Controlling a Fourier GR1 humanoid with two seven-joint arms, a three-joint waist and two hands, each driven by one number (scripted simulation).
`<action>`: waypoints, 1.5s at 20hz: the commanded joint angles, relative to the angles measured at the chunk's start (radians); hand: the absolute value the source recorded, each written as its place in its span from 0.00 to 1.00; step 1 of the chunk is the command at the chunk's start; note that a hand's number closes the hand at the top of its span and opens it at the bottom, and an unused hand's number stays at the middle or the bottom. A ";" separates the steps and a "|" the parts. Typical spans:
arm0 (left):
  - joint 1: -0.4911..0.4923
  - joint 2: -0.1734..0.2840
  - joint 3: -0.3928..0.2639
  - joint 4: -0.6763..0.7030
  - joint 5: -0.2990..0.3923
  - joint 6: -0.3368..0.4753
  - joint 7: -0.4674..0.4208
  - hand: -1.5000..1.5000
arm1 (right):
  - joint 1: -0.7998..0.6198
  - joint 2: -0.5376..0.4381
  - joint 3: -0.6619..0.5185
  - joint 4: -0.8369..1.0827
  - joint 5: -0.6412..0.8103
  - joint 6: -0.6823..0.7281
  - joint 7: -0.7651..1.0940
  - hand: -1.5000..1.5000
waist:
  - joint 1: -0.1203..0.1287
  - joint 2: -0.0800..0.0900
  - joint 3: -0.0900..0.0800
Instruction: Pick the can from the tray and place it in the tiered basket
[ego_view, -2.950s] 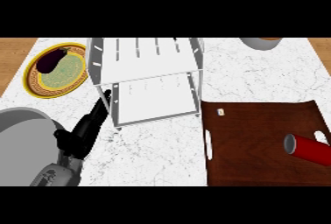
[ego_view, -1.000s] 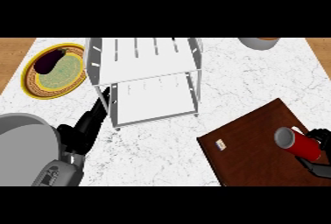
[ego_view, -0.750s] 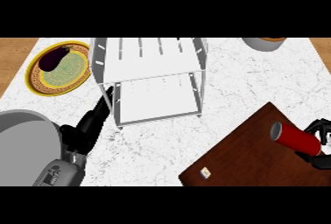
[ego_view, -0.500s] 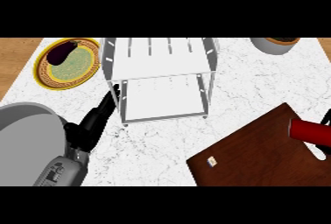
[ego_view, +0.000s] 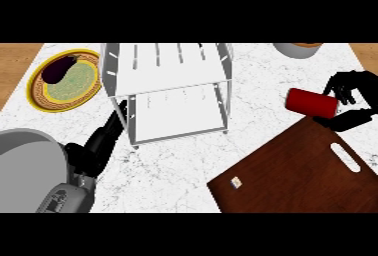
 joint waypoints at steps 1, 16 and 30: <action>-0.007 0.006 0.028 0.004 -0.003 0.017 0.031 0.50 | -0.034 0.034 -0.035 -0.209 -0.084 0.048 0.102 1.00 | -0.028 -0.004 -0.002; 0.001 -0.016 0.032 0.058 -0.051 -0.043 -0.037 0.50 | -0.554 0.274 0.028 -0.328 -0.129 0.135 0.775 1.00 | 0.002 0.006 -0.002; 0.023 -0.066 0.032 0.034 -0.077 -0.035 -0.029 0.50 | -0.896 0.535 0.044 0.194 -0.012 0.012 0.700 1.00 | 0.016 0.013 -0.002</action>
